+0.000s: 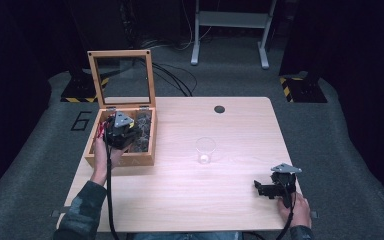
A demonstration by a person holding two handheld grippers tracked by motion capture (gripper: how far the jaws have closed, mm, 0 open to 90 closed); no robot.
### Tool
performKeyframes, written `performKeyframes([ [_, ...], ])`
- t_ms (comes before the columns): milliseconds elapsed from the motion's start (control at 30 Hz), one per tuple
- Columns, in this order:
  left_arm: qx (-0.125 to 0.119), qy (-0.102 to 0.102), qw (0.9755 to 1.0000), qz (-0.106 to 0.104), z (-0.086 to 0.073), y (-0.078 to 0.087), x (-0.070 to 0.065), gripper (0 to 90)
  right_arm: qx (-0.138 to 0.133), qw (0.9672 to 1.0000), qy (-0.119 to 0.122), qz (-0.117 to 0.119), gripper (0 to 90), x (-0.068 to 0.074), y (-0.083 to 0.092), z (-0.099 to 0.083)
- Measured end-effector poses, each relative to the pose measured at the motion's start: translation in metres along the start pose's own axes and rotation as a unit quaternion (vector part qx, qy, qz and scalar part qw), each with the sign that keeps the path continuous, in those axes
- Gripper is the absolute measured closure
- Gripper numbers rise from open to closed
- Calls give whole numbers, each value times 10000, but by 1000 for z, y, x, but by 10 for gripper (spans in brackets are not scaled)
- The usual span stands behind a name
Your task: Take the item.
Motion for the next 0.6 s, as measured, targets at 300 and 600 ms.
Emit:
performKeyframes([
  [300, -80, -81, 9999, -41, 11, 2, -5, 845, -5, 10000, 17, 0, 0, 0, 0, 0],
  [600, -151, -199, 9996, -101, 23, 2, -12, 846, -5, 10000, 17, -1, 0, 0, 0, 0],
])
Point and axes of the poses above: each handheld gripper's, and its own axes: y roughly backward along the jaws, z roughly out of its top, x roughly to its left, the point moved 9 cm from there along -y, roughly forward along the jaws, and after that the axes turned 13 degrees about -y, right-handed, at the moved point
